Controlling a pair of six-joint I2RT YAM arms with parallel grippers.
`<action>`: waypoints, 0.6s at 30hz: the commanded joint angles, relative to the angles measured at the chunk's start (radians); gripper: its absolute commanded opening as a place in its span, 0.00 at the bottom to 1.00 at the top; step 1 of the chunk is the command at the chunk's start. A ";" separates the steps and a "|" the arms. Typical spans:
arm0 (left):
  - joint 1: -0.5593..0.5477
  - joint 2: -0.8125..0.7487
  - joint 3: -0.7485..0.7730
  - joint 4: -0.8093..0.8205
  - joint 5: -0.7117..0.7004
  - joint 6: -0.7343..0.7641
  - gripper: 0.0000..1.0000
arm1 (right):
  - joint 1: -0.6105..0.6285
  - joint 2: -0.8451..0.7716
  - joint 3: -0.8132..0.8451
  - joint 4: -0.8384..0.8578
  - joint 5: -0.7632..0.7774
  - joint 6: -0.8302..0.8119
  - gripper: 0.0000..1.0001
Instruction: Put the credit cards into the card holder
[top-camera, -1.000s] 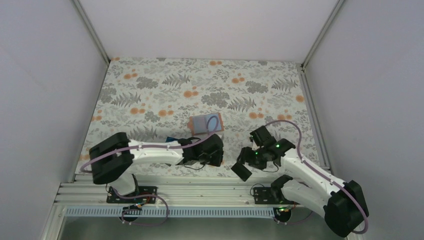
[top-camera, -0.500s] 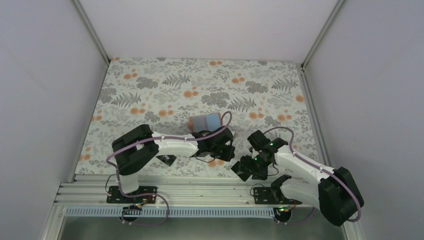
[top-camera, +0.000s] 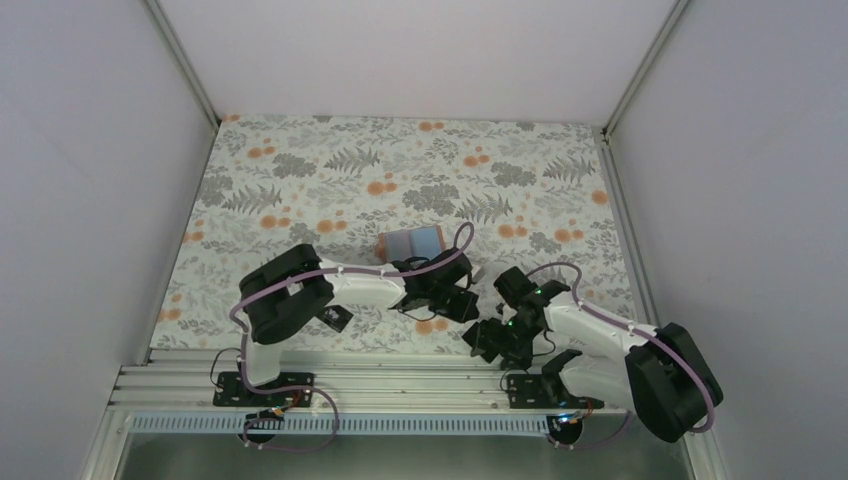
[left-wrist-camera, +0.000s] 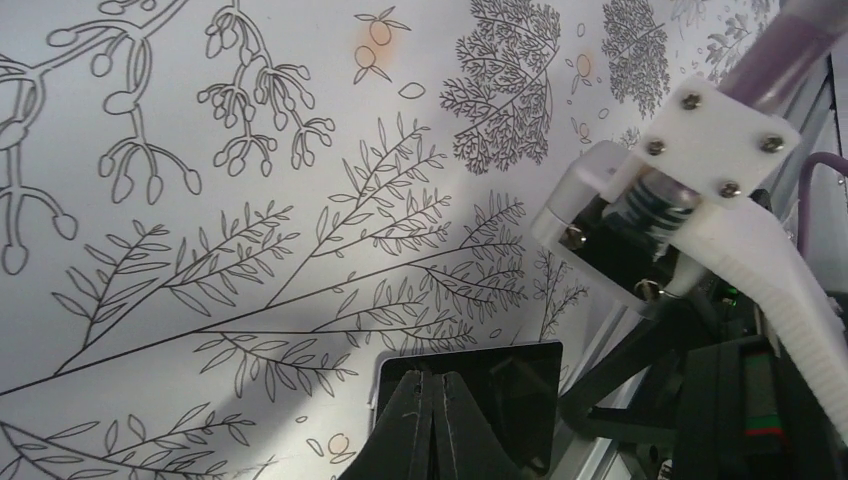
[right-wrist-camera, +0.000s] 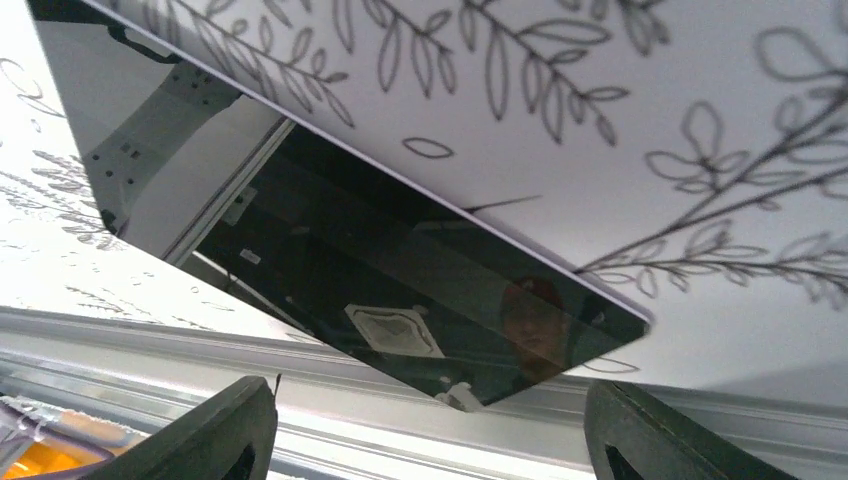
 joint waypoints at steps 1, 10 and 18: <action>0.004 0.036 0.003 0.040 0.049 0.029 0.02 | 0.001 0.006 -0.020 0.064 -0.056 0.037 0.78; 0.005 0.076 -0.022 0.056 0.077 0.023 0.02 | 0.001 -0.019 -0.081 0.182 -0.083 0.099 0.74; 0.002 0.081 -0.082 0.086 0.092 -0.011 0.03 | -0.001 -0.062 -0.072 0.210 -0.054 0.127 0.65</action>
